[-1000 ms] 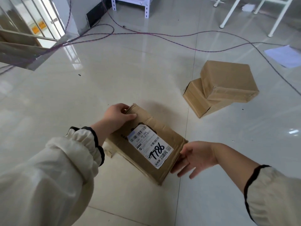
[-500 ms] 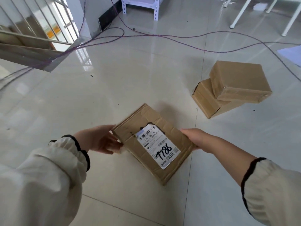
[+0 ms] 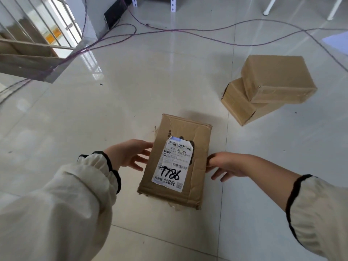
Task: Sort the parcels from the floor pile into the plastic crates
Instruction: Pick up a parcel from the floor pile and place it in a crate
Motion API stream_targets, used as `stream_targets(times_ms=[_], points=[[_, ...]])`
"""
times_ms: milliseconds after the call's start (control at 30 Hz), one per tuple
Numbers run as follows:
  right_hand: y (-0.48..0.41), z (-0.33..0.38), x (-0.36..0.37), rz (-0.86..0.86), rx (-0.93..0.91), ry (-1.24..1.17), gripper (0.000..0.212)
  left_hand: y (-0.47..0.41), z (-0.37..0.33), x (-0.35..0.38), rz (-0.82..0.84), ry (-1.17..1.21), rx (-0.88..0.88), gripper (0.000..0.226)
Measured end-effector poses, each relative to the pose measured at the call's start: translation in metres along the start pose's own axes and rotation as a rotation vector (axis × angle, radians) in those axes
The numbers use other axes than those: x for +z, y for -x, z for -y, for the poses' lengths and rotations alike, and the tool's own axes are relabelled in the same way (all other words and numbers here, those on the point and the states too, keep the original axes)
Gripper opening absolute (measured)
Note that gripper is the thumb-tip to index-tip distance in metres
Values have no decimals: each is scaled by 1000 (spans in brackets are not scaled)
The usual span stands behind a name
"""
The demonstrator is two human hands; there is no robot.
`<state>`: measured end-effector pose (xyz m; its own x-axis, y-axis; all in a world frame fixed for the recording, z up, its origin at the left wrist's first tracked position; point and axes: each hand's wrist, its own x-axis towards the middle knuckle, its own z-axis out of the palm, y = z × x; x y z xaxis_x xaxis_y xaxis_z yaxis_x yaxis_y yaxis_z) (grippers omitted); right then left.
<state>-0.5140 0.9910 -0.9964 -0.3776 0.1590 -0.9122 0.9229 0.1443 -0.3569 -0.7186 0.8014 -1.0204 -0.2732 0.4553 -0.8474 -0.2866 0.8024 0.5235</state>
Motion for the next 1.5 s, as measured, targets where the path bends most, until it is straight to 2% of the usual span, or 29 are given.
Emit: stream_targets(times_ms=[100,300,533,633,700,867,933,1067,1167,1300,1500], points=[[-3,1,4,16,19,-36,43,1,4,3,116,25,-41,35],[-18,-6,-1,-7,47,-285,40,-11,18,-11,144,19,-73,36],[-27,-21,-6,240,-4,-555,38,-26,32,-9,228,49,-52,42],[-31,-23,-10,289,-21,-636,38,-29,27,-8,236,34,-34,51],[-29,-23,-10,276,-40,-713,33,-26,25,-3,196,75,-9,48],[4,-24,9,108,-6,-912,17,2,31,37,54,256,8,44],[29,-24,20,37,25,-998,17,28,26,55,27,273,-13,45],[101,-14,34,-2,73,-1130,29,98,-10,63,34,259,-50,75],[174,-3,23,23,50,-1158,31,161,-60,55,58,163,-59,64],[296,28,-23,-41,-34,-1101,35,272,-151,58,93,100,-2,59],[484,92,-93,-219,-152,-1084,66,445,-300,64,120,1,84,57]])
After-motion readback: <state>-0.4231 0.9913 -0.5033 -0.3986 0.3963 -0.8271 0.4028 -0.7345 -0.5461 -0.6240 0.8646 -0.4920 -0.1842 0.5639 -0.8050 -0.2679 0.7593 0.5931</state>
